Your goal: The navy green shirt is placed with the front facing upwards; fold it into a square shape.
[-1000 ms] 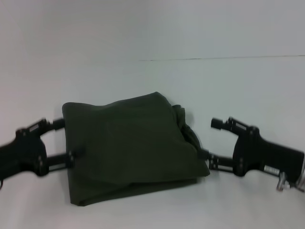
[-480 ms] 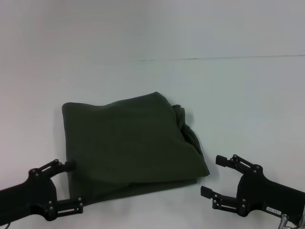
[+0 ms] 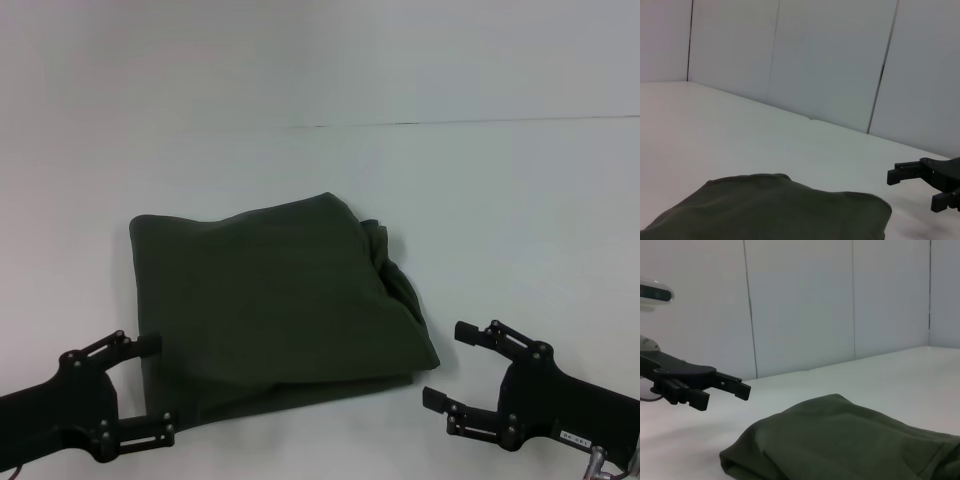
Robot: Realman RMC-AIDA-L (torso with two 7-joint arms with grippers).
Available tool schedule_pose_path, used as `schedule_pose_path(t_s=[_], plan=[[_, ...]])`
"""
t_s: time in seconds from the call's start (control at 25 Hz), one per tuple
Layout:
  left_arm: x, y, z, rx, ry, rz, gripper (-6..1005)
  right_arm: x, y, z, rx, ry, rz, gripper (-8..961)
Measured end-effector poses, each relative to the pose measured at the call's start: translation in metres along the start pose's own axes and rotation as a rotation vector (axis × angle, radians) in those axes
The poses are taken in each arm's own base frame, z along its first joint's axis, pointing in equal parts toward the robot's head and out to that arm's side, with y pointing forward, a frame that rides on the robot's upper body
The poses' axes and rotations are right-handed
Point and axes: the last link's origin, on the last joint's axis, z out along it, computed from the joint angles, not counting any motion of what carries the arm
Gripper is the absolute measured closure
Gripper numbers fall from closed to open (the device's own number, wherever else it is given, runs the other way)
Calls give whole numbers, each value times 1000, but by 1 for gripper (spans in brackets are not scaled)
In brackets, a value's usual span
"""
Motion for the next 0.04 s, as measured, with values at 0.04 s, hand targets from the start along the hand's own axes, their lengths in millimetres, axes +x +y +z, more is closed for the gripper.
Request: schedule_pose_path(t_s=[0.04], plan=[[0,0,0,-1,0,-1,52,0,0,0,0,-1,0,13]])
